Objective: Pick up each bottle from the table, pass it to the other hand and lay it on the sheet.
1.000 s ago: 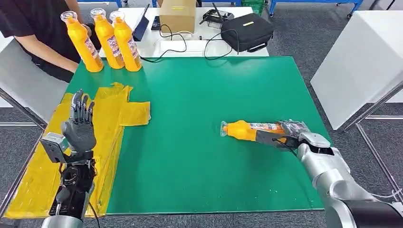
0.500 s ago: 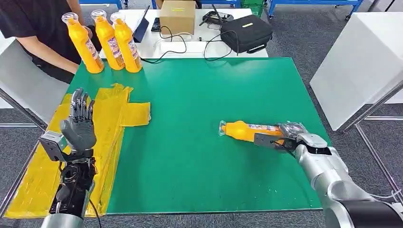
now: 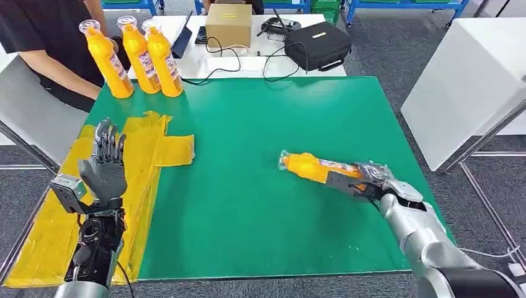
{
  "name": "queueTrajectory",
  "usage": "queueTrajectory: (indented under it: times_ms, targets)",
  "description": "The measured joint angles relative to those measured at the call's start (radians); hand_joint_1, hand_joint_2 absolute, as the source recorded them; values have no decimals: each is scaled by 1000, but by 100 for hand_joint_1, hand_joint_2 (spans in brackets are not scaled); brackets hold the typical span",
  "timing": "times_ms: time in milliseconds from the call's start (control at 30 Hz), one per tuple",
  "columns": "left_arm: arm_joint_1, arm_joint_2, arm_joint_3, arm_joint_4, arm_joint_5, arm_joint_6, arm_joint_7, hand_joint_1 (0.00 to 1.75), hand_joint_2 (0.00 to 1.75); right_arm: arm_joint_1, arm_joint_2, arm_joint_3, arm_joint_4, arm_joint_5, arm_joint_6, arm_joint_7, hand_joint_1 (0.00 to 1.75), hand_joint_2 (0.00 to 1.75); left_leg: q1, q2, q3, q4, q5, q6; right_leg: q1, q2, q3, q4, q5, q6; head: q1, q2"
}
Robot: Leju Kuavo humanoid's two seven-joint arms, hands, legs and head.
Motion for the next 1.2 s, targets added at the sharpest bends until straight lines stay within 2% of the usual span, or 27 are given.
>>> queueTrajectory:
  times_ms: [67,133,233,400,600,733,933,1200]
  targets:
    - [1,0,7,45,37,-59,22,0,175,11,27,-51,-19,-115,40,-112,175,175,0,1,-3,0,2,0,0,1,-5,0,3,-1,0,0]
    - [-8,-2,13,103,75,-110,62,0,175,24,61,-70,-53,-175,74,-160,175,175,0,0,-12,0,7,-1,0,1,-14,1,5,0,0,0]
    - [-30,-11,13,162,117,-134,105,0,175,41,119,-66,-133,-252,83,-157,175,175,0,0,-24,0,13,-1,1,0,-25,2,9,0,0,0]
    - [-46,-39,-5,184,174,-161,160,0,175,70,193,0,-259,-373,55,-105,175,175,0,-1,-30,1,13,-1,0,0,-30,3,10,1,0,0]
    - [-46,-70,-41,184,202,-177,178,0,175,70,243,61,-322,-398,29,-75,175,175,-1,-4,-33,1,13,-1,0,-2,-33,2,10,1,0,0]
    - [-45,-112,-78,176,291,-267,229,0,175,71,284,100,-325,-374,-53,-39,175,175,-1,-4,-33,1,13,-1,0,-2,-34,2,10,1,0,0]
    - [-43,-179,-200,139,414,-292,294,0,175,67,355,139,-276,-358,-139,-5,175,175,-1,-5,-34,1,13,-1,0,-2,-34,2,10,1,0,0]
    - [-75,-212,-313,142,466,-278,307,0,175,80,380,141,-220,-371,-178,1,175,175,-1,-5,-35,1,13,-1,0,-3,-35,2,10,1,0,0]
